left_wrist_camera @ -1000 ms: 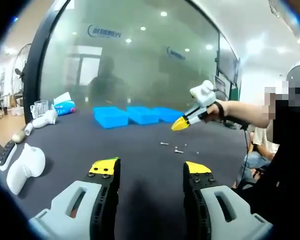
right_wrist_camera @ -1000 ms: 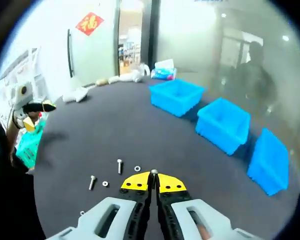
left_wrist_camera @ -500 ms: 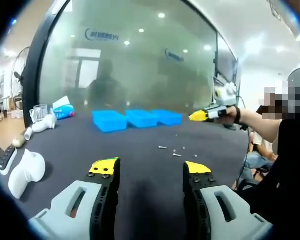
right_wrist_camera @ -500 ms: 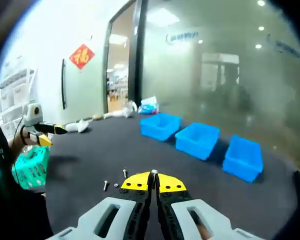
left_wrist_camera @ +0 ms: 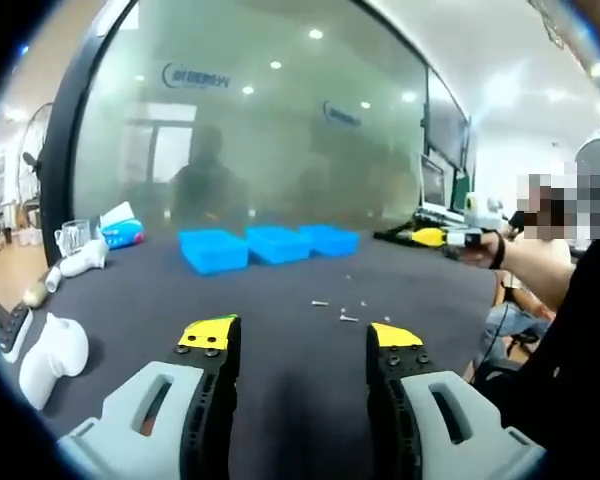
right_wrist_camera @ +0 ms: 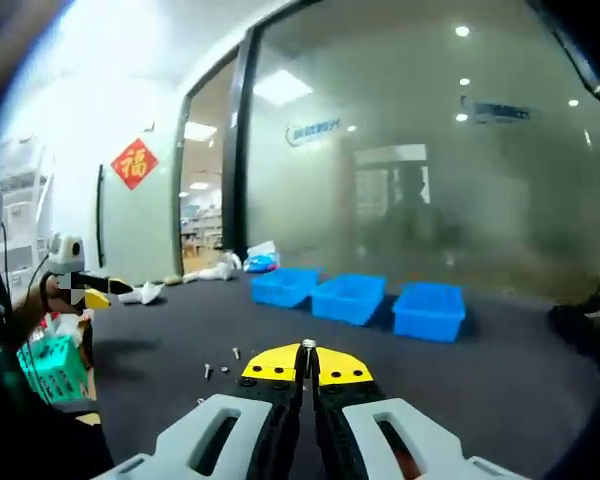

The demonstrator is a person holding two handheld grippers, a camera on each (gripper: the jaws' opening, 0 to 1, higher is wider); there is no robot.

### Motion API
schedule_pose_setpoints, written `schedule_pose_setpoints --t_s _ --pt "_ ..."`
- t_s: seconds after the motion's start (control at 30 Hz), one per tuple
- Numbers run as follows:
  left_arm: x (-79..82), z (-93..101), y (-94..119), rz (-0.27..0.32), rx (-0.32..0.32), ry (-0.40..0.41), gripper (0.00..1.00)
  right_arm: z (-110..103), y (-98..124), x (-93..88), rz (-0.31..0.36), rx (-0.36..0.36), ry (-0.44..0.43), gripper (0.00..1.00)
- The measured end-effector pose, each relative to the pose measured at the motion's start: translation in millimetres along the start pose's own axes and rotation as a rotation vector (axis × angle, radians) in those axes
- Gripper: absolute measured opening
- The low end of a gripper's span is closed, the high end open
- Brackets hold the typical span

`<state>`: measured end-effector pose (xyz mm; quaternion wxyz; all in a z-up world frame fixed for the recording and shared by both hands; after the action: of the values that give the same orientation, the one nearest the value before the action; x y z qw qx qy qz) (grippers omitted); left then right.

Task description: Sort the screws, nuts, and washers into the corresponding bins

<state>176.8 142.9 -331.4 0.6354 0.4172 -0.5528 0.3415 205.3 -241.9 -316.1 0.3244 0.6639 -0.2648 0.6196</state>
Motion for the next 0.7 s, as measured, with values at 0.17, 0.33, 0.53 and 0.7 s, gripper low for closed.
schedule_pose_setpoints --t_s 0.17,0.33,0.53,0.7 --pt "1.2 -1.6 1 0.003 0.010 -0.009 0.49 8 17 0.0 0.034 -0.040 -0.022 0.01" --pt "1.5 -1.1 1 0.004 0.015 -0.023 0.49 12 21 5.8 0.064 -0.061 -0.016 0.01" --pt "2.6 -0.7 1 0.008 0.016 -0.030 0.49 28 14 12.8 0.083 -0.090 -0.005 0.01" --pt "3.5 -1.8 2 0.013 0.019 -0.032 0.49 47 -1 16.3 0.070 -0.108 -0.004 0.01"
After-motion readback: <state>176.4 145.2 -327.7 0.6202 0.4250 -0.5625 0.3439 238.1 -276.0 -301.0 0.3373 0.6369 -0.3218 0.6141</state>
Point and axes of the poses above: the point that each gripper's makers call its tool centre point, and the gripper's own axes: y roughly backward along the fingers, z roughly to its right, x roughly out of its top, the point moved 5 cm from there along y, roughly backward along the fingers, and after that the axes turned 15 degrees about x, right-handed, at the moved point
